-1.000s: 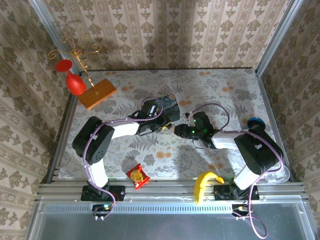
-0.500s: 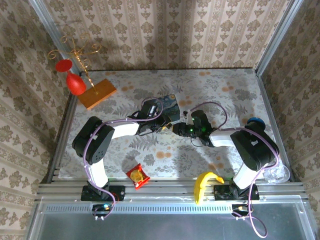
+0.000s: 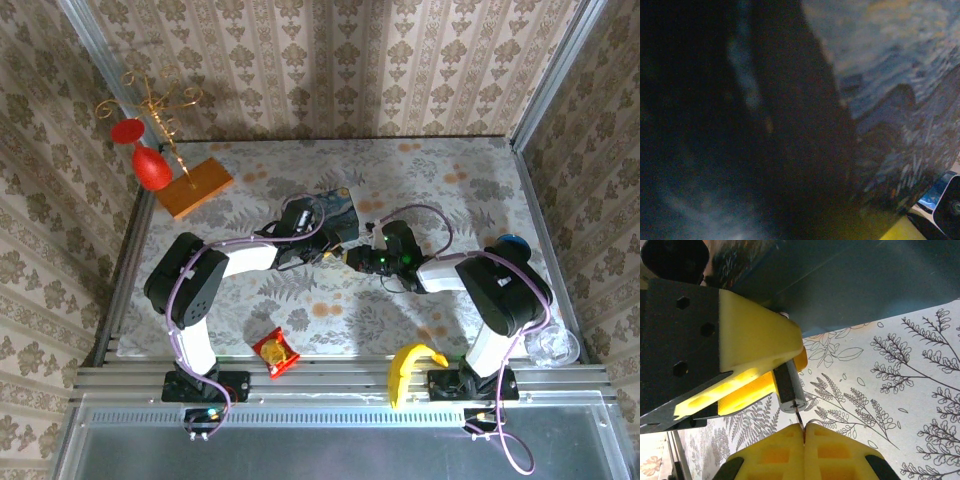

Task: Unlock the padlock with the key

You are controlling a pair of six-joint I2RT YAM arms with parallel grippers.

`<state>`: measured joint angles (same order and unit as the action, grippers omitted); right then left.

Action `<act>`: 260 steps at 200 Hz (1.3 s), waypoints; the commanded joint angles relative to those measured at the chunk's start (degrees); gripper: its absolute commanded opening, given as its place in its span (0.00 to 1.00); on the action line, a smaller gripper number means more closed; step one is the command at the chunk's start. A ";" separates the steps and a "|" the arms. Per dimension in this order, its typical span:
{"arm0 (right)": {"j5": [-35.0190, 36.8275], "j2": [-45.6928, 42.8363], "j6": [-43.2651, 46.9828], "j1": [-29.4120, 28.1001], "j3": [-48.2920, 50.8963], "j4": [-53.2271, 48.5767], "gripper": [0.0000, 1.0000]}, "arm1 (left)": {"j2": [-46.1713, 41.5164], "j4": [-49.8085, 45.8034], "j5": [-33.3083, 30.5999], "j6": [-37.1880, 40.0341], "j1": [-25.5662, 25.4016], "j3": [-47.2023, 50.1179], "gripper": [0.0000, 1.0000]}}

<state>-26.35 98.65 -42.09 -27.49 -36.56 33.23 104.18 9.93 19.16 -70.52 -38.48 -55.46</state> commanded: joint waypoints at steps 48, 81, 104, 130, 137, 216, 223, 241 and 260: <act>-1.84 1.62 4.87 0.41 -3.64 2.83 0.00 | 2.45 -5.35 8.30 -0.13 -3.69 -1.13 0.00; -0.89 2.82 1.85 0.67 -4.66 4.48 0.00 | 2.46 -4.79 8.29 -0.17 -4.67 -1.01 0.00; -2.54 6.02 -8.22 1.93 -3.65 12.80 0.00 | 1.84 -4.23 8.00 -0.20 -4.65 -0.53 0.00; -3.78 10.69 -20.30 2.70 -1.46 25.52 0.00 | 1.22 -3.23 7.56 -0.41 -4.68 0.35 0.00; -3.80 11.69 -22.39 2.70 -1.12 27.92 0.00 | 1.16 -2.89 7.48 -0.61 -4.60 0.60 0.00; -3.82 15.60 -30.95 2.95 0.04 36.70 0.00 | 0.67 0.16 7.64 -2.15 -4.10 1.75 0.00; -3.84 15.76 -31.12 2.99 -0.05 37.21 0.00 | 0.68 0.35 7.65 -2.38 -4.04 1.85 0.00; -3.62 15.28 -30.70 2.97 -0.18 36.50 0.00 | 0.76 0.40 7.47 -2.76 -3.87 2.02 0.00; -3.80 15.13 -30.94 2.96 -0.25 36.46 0.00 | 0.54 0.23 7.30 -2.24 -3.80 1.88 0.00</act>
<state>-33.76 113.65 -70.96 -24.56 -34.74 62.02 105.16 12.23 13.06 -70.24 -38.94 -54.81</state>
